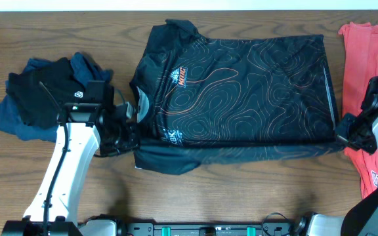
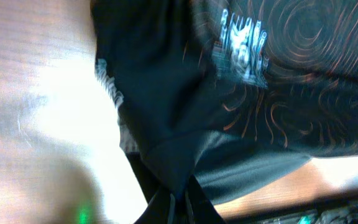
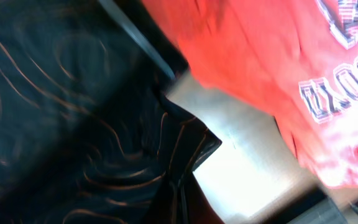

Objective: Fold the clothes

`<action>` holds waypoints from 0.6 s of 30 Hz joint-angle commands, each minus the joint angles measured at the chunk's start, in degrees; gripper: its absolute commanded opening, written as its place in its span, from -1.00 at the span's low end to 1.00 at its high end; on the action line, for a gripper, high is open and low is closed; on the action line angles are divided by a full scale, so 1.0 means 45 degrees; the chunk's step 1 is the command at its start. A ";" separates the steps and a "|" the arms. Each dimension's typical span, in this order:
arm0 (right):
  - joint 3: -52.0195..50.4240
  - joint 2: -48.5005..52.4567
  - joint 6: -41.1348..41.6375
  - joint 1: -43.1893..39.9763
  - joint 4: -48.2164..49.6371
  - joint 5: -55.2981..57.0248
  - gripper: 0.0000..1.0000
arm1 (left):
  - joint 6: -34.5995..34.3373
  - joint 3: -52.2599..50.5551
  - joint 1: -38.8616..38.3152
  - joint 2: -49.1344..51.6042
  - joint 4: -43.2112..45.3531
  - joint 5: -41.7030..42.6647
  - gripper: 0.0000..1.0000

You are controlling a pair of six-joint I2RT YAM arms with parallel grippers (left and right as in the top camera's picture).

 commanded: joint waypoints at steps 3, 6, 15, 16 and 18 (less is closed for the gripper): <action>-0.0024 -0.0155 0.0219 -0.0117 0.1127 -0.0452 -0.98 | -0.0369 0.0019 0.0068 0.0029 0.1919 -0.0155 -0.88; -0.0024 -0.0063 0.0214 -0.0117 0.1705 -0.0845 -0.98 | -0.0962 0.0019 0.0068 0.0151 0.2744 -0.0151 -0.88; -0.0024 0.0636 0.0155 0.0243 0.2919 -0.1015 -0.98 | -0.1132 0.0019 0.0068 0.1035 0.4046 -0.0155 -0.88; -0.0024 0.0753 0.0107 0.0291 0.3036 -0.1015 -0.98 | -0.1132 0.0019 0.0068 0.1151 0.4279 -0.0155 -0.88; -0.0024 0.1049 0.0073 0.0369 0.3254 -0.1015 -0.95 | -0.1132 0.0019 0.0068 0.1433 0.4765 -0.0155 -0.88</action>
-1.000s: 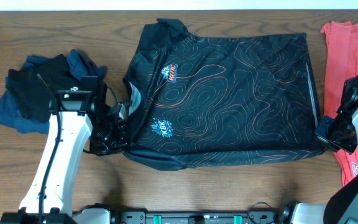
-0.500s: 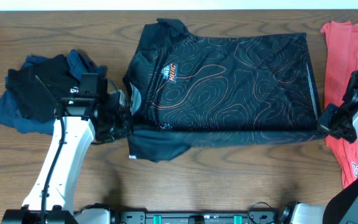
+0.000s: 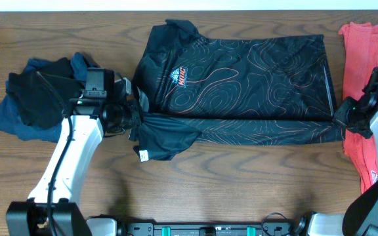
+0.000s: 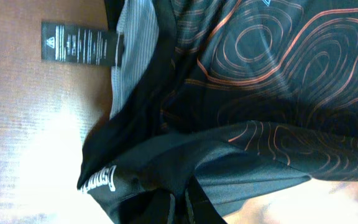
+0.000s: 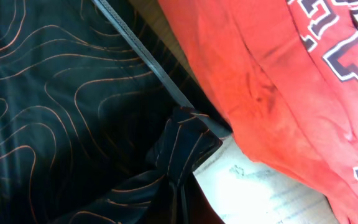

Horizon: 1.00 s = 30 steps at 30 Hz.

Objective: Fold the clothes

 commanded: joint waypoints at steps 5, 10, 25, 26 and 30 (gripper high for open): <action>0.0000 0.1156 0.0078 0.0223 0.0714 0.0005 -0.90 | -0.0083 0.0019 0.0068 0.0952 0.1384 -0.0155 -0.88; 0.0000 0.1802 0.0078 0.0223 0.1229 0.0000 -0.92 | -0.0083 0.0019 0.0068 0.1583 0.2317 -0.0155 -0.88; 0.0000 0.2492 0.0087 0.0248 0.2890 -0.0010 -0.86 | -0.0083 0.0019 0.0068 0.3099 0.4231 -0.0151 -0.80; 0.0000 0.2492 0.0083 0.0248 0.2953 -0.0015 -0.74 | -0.0083 0.0019 0.0068 0.3094 0.4342 -0.0151 -0.42; 0.0000 0.2492 0.0073 0.0248 0.2943 -0.0165 -0.31 | -0.0078 0.0058 0.0068 0.2846 0.4469 0.0160 -0.10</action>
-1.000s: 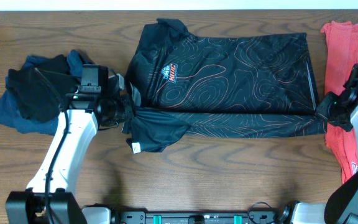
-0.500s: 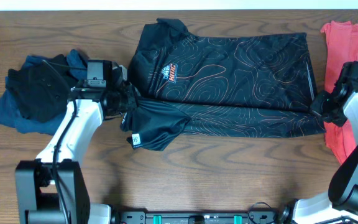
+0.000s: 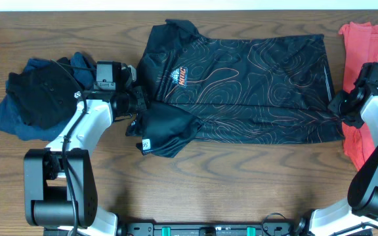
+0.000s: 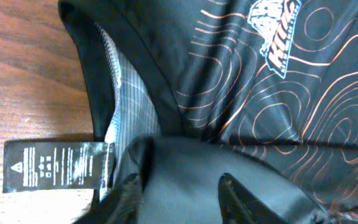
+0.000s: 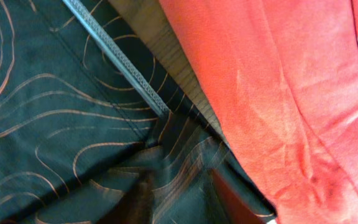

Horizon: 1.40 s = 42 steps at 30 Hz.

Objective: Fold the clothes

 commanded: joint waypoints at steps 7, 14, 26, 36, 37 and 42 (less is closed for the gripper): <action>0.0005 0.0034 0.0005 0.0121 -0.0753 -0.0189 -0.27 | -0.0005 0.0058 -0.0083 -0.1598 -0.0840 0.1831 0.03; -0.0063 0.0034 0.0005 0.0131 -0.1792 -0.0189 -0.31 | 0.0690 0.0029 -0.1681 -0.1749 -0.2467 0.1423 0.03; -0.1792 0.0039 -0.0083 0.0131 -0.0418 -0.0175 -0.46 | 0.0685 0.0029 -0.3895 0.0068 -0.2667 0.0165 0.02; -0.2594 0.0039 -0.0083 0.0131 0.0277 -0.0170 -0.46 | 0.0738 0.0029 -0.4711 0.1098 -0.2633 0.0170 0.02; -0.2594 0.0039 -0.0083 0.0131 0.0277 -0.0165 -0.46 | 0.0763 0.0029 -0.4804 0.1093 -0.2628 0.0170 0.02; -0.2594 0.0039 -0.0083 0.0131 0.0282 -0.0165 -0.45 | 0.1098 0.0029 -0.5153 0.1093 -0.2637 0.0160 0.03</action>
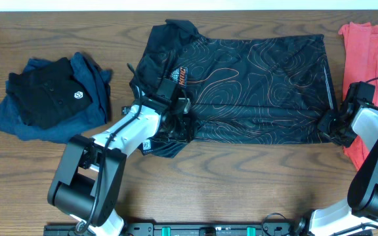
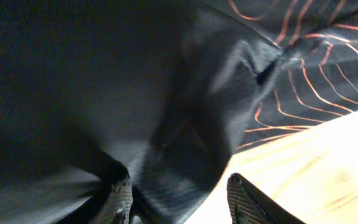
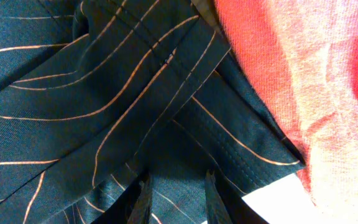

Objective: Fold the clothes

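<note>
The black shirt with orange contour lines [image 1: 241, 78] lies flat across the table, its lower part folded up over itself. A black sleeve [image 1: 166, 141] sticks out at the lower left. My left gripper [image 1: 179, 123] sits low over that sleeve; in the left wrist view it [image 2: 182, 202] is open with dark sleeve cloth [image 2: 73, 93] between the fingers. My right gripper [image 1: 327, 126] is at the shirt's lower right corner; the right wrist view shows it [image 3: 178, 202] open over the folded hem [image 3: 185, 93].
A pile of black and navy clothes [image 1: 44, 98] lies at the left. A red shirt [image 1: 366, 39] lies along the right edge, touching the black shirt's corner [image 3: 303, 74]. Bare wooden table [image 1: 241, 177] runs along the front.
My left gripper went from the collar at the shirt's left edge to the sleeve at the lower left. My right gripper shifted from the right edge down to the lower right corner. Both remain open.
Both grippers were first shut on the shirt's front hem corners near the table's front. Then the hem was held farther back, over the shirt. Then both had let go, with the fold lying flat. Now they sit open at the sleeve and the right corner.
</note>
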`<action>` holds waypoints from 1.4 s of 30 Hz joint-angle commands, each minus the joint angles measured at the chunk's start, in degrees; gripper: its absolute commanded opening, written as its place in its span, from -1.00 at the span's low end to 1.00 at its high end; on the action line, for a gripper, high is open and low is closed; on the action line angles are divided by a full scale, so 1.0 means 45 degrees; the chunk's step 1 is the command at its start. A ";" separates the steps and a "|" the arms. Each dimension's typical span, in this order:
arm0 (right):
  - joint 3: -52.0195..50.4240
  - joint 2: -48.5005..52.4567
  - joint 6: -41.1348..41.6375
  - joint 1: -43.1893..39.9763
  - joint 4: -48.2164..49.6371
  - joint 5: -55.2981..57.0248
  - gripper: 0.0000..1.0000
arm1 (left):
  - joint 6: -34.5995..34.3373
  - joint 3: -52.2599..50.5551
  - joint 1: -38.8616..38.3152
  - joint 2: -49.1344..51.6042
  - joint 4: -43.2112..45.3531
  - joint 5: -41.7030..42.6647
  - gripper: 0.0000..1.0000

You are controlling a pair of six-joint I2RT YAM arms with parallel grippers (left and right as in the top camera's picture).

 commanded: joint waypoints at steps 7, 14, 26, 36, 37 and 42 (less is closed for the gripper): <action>-0.0340 0.0092 -0.0058 0.0131 0.0058 0.0053 -0.43 | 0.0792 0.0029 -0.1088 0.0083 -0.0262 -0.2744 0.03; -0.0345 0.0092 -0.0063 0.0131 0.0049 0.0053 -0.43 | 0.0787 0.0029 -0.1996 0.0087 0.0024 -0.4575 0.03; -0.0345 0.0092 -0.0068 0.0131 0.0044 0.0053 -0.43 | 0.0787 0.0058 -0.2089 -0.0087 0.0267 -0.5173 -0.88; -0.0345 0.0092 -0.0078 0.0131 0.0044 0.0058 -0.43 | 0.1234 0.0563 -0.1851 -0.1039 0.1141 -0.7825 -0.88; -0.0345 0.0092 -0.0078 0.0131 0.0034 0.0053 -0.43 | 0.1229 0.0563 -0.1778 -0.1039 0.1404 -0.7820 -0.88; -0.0345 0.0092 -0.0117 0.0131 -0.0049 0.0053 -0.43 | 0.1229 0.0559 -0.1467 -0.0918 0.2633 -0.7820 -0.87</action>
